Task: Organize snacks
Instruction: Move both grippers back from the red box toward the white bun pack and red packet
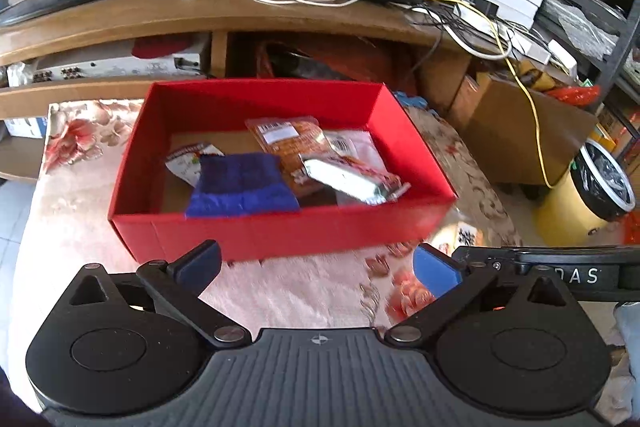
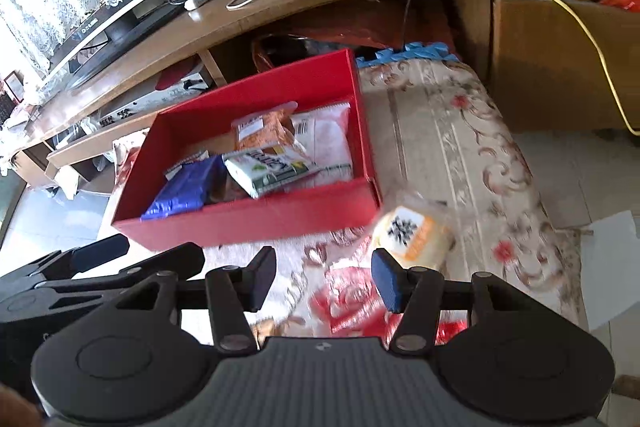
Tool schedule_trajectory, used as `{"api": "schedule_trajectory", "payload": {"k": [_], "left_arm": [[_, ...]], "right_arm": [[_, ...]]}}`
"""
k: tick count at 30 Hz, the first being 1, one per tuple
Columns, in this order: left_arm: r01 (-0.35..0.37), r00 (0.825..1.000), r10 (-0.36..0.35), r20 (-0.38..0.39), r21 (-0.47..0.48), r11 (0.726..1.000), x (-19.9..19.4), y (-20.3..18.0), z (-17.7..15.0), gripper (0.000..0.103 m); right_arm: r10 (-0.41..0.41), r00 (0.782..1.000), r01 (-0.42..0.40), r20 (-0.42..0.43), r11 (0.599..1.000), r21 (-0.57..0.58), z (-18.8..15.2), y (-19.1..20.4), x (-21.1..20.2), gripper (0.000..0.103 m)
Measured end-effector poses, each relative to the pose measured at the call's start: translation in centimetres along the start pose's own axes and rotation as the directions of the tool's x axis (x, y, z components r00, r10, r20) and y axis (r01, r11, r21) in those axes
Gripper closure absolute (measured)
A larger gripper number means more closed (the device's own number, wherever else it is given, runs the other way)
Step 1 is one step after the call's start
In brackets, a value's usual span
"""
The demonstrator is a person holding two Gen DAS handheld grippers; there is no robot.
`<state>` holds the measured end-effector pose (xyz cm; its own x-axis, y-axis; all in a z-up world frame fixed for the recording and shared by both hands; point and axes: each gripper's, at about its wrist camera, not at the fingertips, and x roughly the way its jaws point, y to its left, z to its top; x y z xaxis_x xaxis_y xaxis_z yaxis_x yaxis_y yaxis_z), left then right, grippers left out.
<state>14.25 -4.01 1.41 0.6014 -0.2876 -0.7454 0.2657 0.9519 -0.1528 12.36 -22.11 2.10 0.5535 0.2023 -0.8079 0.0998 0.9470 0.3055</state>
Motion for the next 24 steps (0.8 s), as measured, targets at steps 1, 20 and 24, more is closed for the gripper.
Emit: {"api": "schedule_trajectory", "payload": {"k": [1,20,24], "left_arm": [[0.003,1.0,-0.003,-0.003,0.001,1.0,-0.1,-0.1,-0.2,0.0],[0.024,0.998,-0.021,-0.066,0.049,0.999,0.2,-2.0,-2.7,0.0],[0.017,0.997,-0.013,-0.072,0.058,0.998,0.2,-2.3,-3.1,0.0]], "right_arm": [[-0.002,1.0,0.002,-0.002,1.0,-0.001,-0.3,-0.1,-0.2,0.05],[-0.031,0.999,0.032,-0.04,0.999,0.016,-2.8,-1.9,-1.3,0.05],[-0.033,0.998,0.034,-0.05,0.999,0.01,-3.1,-2.1,-1.3,0.049]]}}
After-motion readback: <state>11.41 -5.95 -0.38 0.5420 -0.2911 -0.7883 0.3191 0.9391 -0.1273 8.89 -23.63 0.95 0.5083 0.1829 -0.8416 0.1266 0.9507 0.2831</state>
